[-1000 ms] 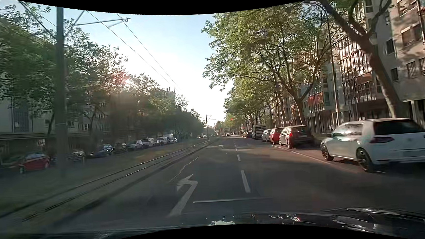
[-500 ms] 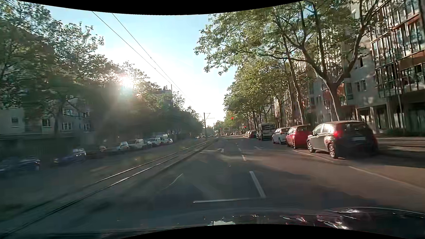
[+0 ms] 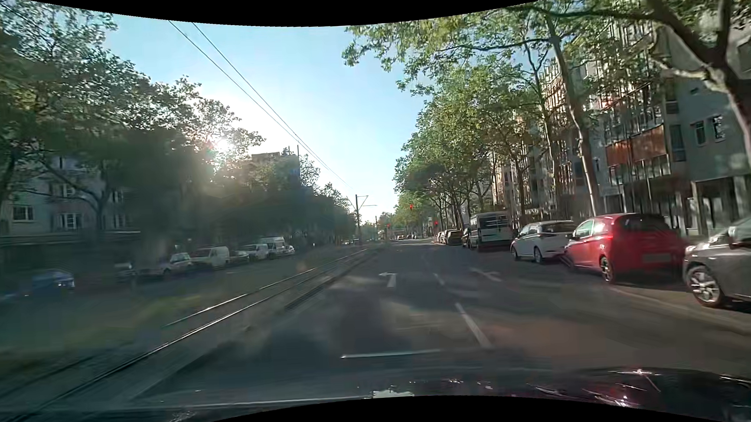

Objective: Follow the waypoints while adhering to traffic rules and regulations

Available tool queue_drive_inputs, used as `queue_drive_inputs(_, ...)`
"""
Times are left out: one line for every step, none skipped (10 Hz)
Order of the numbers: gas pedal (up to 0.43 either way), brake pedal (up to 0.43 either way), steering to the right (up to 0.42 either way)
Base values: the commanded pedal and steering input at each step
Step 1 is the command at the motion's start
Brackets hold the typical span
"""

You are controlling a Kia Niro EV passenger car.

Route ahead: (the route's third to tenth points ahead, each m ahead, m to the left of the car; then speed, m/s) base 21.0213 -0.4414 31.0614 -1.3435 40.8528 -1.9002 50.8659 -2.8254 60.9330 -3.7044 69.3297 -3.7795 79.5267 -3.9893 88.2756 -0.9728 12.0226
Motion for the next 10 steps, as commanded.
queue_drive_inputs(0.0,0.085,0.005)
queue_drive_inputs(0.0,0.104,0.005)
queue_drive_inputs(0.0,0.122,0.005)
queue_drive_inputs(0.0,0.152,0.005)
queue_drive_inputs(0.0,0.159,0.005)
queue_drive_inputs(0.0,0.159,0.005)
queue_drive_inputs(0.0,0.171,0.005)
queue_drive_inputs(0.0,0.177,0.005)
queue_drive_inputs(0.0,0.177,0.004)
queue_drive_inputs(0.0,0.189,0.004)
